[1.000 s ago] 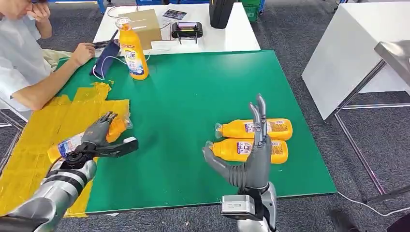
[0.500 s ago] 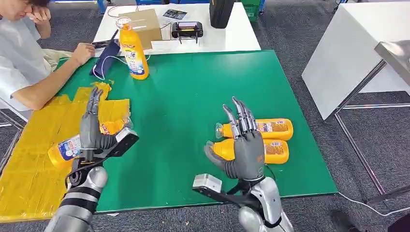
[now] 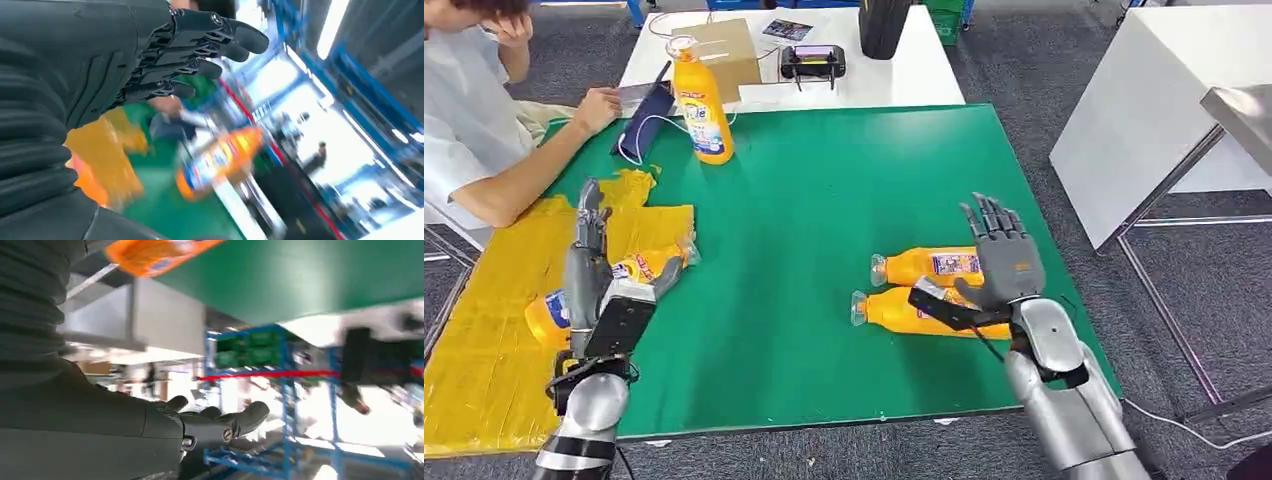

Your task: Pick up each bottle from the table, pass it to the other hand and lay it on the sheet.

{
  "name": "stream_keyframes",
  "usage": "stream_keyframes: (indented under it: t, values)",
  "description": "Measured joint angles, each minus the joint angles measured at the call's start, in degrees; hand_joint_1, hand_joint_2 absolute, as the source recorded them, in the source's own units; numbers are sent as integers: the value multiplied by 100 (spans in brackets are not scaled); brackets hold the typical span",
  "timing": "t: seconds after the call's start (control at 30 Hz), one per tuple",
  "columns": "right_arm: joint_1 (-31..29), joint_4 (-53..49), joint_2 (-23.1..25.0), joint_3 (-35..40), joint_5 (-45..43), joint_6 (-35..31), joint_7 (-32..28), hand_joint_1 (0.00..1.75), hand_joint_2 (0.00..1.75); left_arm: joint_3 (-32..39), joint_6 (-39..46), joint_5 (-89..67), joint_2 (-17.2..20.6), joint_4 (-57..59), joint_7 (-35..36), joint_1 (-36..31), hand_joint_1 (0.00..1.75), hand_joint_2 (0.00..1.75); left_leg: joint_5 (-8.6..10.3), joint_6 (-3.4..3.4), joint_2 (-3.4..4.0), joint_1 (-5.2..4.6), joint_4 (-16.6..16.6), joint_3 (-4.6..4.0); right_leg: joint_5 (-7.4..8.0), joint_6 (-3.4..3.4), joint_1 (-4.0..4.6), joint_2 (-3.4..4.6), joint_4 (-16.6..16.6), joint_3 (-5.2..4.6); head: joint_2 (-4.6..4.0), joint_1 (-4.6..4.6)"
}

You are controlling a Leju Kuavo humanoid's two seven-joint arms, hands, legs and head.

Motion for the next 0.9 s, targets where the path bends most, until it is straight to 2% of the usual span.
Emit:
stream_keyframes:
  t: [0.2, 0.37, 0.73, 0.9]
  values:
    - [-524, 1171, -293, -166, -256, 146, -385, 0, 175, -225, -288, 388, 0, -94, -170, 32, 0, 175, 0, 1, -2, -5, 1, -1, 1, 2, -2, -2, 0, 0, 0, 2]
    - [-685, 1605, -343, -183, -275, 135, -424, 0, 175, -306, -303, 421, 0, -94, -177, 32, 0, 175, 0, 1, 0, -3, 1, 0, 0, 2, 1, -1, 0, -1, 0, 0]
    - [-967, 2179, -218, -22, 98, 0, -236, 0, 175, -352, -196, 443, 0, -94, -177, 32, 0, 175, 1, 1, -1, -1, 0, 1, 0, 2, 0, -2, 0, 3, 0, 0]
    - [-1269, 2765, -103, 201, 175, 196, -407, 0, 175, -373, -308, 1041, 0, -102, -349, 30, 0, 175, 3, 3, 0, 0, 1, 7, 1, 2, 1, -1, 0, 6, 0, 2]
